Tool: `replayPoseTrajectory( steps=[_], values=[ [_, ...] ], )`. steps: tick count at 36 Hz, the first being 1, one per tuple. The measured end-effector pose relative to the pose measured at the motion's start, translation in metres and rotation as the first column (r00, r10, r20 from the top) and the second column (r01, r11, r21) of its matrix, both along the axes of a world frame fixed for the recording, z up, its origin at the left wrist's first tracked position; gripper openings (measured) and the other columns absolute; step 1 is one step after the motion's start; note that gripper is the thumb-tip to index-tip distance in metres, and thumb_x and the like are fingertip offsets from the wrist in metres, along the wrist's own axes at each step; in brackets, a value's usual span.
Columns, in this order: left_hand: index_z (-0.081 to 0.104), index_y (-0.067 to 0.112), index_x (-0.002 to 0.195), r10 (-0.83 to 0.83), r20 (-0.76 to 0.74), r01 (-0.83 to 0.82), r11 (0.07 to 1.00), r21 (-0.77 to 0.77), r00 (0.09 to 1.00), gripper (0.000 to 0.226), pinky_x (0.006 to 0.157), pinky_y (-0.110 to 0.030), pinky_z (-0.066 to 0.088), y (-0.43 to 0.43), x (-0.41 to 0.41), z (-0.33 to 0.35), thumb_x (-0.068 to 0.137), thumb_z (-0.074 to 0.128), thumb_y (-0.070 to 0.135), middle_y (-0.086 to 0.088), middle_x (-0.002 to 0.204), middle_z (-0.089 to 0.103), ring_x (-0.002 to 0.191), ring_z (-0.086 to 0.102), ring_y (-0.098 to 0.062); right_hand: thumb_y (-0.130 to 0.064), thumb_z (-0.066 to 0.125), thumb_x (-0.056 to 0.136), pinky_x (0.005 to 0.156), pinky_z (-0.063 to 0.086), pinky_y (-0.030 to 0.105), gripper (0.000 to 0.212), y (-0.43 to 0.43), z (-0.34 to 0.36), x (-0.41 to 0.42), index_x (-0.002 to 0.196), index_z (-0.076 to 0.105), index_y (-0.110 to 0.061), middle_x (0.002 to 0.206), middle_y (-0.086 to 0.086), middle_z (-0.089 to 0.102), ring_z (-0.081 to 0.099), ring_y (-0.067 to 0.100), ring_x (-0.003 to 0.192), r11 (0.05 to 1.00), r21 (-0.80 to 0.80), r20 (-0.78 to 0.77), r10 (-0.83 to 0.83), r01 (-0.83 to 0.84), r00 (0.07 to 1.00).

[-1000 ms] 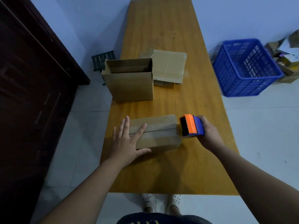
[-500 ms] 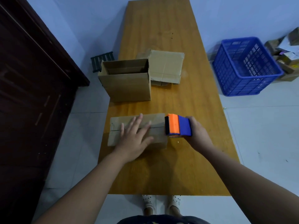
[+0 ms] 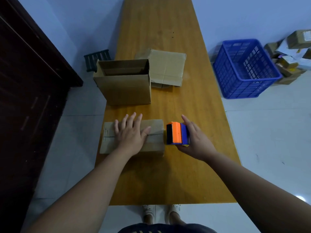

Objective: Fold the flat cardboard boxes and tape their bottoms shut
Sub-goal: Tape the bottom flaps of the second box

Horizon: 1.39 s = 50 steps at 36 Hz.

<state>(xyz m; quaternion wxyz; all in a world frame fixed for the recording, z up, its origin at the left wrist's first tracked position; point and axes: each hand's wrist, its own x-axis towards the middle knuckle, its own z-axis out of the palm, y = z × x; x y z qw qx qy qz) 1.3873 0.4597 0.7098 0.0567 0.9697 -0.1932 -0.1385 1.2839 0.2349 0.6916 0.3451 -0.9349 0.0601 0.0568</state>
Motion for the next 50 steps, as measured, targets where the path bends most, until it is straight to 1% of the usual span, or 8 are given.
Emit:
replayPoseTrajectory(
  steps=[5,10,16,22,25,32,42,50],
  values=[
    [0.012,0.023,0.153,-0.151,0.053,0.156,0.980,-0.127,0.987,0.083,0.115,-0.034,-0.009,0.004,-0.003,-0.004,0.086,0.003,0.072,0.003,0.160,0.010,0.147,-0.001,-0.014,-0.023,0.075,0.081,0.077,0.042,0.015,0.060,0.004,0.003,0.005,0.131,0.044,-0.020,0.115,-0.007,0.054,0.056,0.009,0.102,0.998,-0.060,0.123,0.031,-0.024,0.992],
    [-0.020,0.037,0.144,-0.418,0.020,0.419,0.908,-0.027,0.908,0.085,0.115,-0.040,-0.014,0.011,-0.002,-0.004,0.075,0.000,0.084,0.013,0.152,-0.025,0.143,-0.018,-0.012,-0.022,0.078,0.079,0.068,0.047,0.021,0.044,-0.004,-0.002,0.008,0.112,0.049,-0.015,0.099,-0.007,0.055,0.055,0.005,0.083,0.999,-0.018,0.136,0.029,-0.027,0.990],
    [-0.033,0.035,0.139,-0.458,-0.017,0.458,0.887,0.053,0.889,0.112,0.113,-0.043,-0.018,0.011,-0.001,-0.003,0.065,0.030,0.091,0.009,0.147,-0.039,0.142,-0.025,-0.017,-0.026,0.079,0.078,0.067,0.047,0.017,0.049,-0.016,-0.001,0.011,0.114,0.048,-0.017,0.098,-0.009,0.056,0.057,0.002,0.084,1.000,0.008,0.100,0.003,-0.004,0.995],
    [-0.027,0.039,0.141,-0.441,0.010,0.440,0.897,0.031,0.898,0.107,0.113,-0.040,-0.018,0.010,-0.001,-0.003,0.063,0.027,0.091,0.009,0.157,-0.023,0.146,-0.015,-0.018,-0.023,0.079,0.078,0.060,0.040,0.013,0.048,-0.025,0.007,0.012,0.112,0.046,-0.018,0.092,-0.015,0.052,0.055,-0.001,0.079,0.999,-0.016,0.087,0.038,-0.037,0.995],
    [-0.025,0.045,0.141,-0.442,0.007,0.441,0.897,0.026,0.897,0.106,0.113,-0.040,-0.018,0.011,-0.001,-0.003,0.061,0.025,0.094,0.009,0.158,-0.018,0.146,-0.013,-0.018,-0.022,0.078,0.080,0.065,0.048,0.021,0.048,-0.024,0.005,0.013,0.115,0.045,-0.016,0.096,-0.009,0.055,0.058,0.005,0.082,0.999,-0.007,0.055,0.045,-0.045,0.997],
    [-0.018,0.051,0.143,-0.444,0.020,0.444,0.896,0.007,0.896,0.098,0.114,-0.041,-0.016,0.014,-0.001,-0.006,0.063,0.025,0.090,0.010,0.158,-0.016,0.146,-0.012,-0.018,-0.016,0.068,0.087,0.069,0.052,0.032,0.037,-0.026,-0.009,0.007,0.115,0.043,-0.016,0.101,-0.001,0.055,0.058,0.014,0.082,0.980,-0.194,-0.033,0.046,-0.052,0.998],
    [-0.017,0.050,0.144,-0.442,0.023,0.441,0.897,0.026,0.897,0.100,0.115,-0.044,-0.013,0.013,-0.001,-0.007,0.063,0.025,0.091,0.009,0.158,-0.014,0.146,-0.010,-0.019,-0.020,0.067,0.087,0.072,0.039,0.025,0.045,-0.047,-0.003,-0.011,0.124,0.040,-0.018,0.109,0.000,0.051,0.053,0.015,0.095,0.949,-0.310,-0.123,0.014,-0.052,0.992],
    [-0.021,0.050,0.141,-0.438,0.016,0.438,0.899,0.026,0.899,0.101,0.115,-0.045,-0.013,0.012,-0.003,-0.005,0.061,0.025,0.092,0.007,0.159,-0.014,0.146,-0.011,-0.020,-0.047,0.065,0.083,0.085,0.042,0.028,0.063,-0.037,0.019,-0.007,0.134,0.031,-0.031,0.112,-0.002,0.052,0.051,0.014,0.102,0.818,-0.550,-0.151,0.099,-0.167,0.983]
  ],
)
